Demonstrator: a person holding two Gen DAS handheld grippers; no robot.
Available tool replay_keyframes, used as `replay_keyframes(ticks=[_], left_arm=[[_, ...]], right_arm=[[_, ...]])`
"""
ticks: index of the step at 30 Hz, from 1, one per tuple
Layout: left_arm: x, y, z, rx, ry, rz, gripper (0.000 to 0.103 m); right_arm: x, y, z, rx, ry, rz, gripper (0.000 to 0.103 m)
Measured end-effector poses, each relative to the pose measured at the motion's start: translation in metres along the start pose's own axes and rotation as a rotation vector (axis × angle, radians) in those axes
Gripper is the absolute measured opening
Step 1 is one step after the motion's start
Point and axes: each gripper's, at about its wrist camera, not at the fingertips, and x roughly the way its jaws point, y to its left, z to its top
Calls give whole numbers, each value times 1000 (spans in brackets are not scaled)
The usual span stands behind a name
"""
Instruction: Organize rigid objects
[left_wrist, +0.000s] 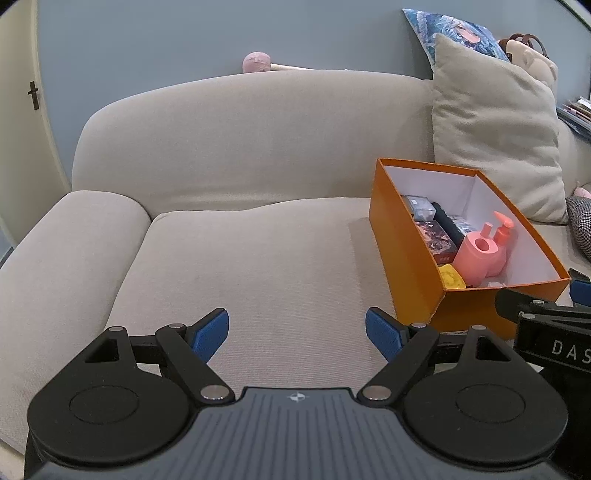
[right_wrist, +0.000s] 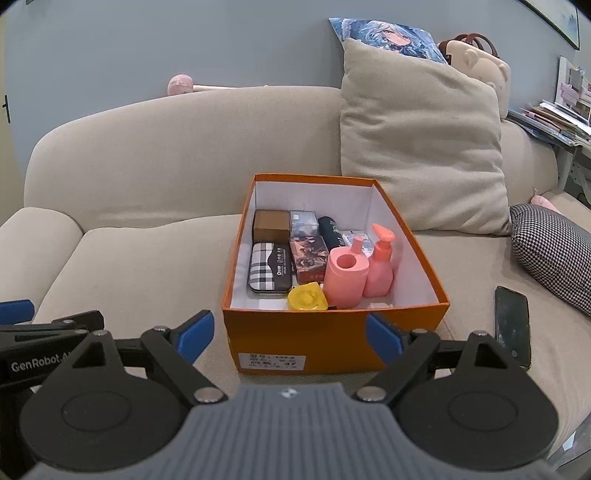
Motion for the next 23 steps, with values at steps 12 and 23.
replay_keyframes(ticks=[12, 23], left_arm=[[1, 2, 2, -1, 4, -2, 98], [-1, 4, 4, -9, 5, -8, 98]], right_arm=[[2, 5, 3, -11, -2, -6, 89], [2, 6, 5, -17, 4, -13, 89]])
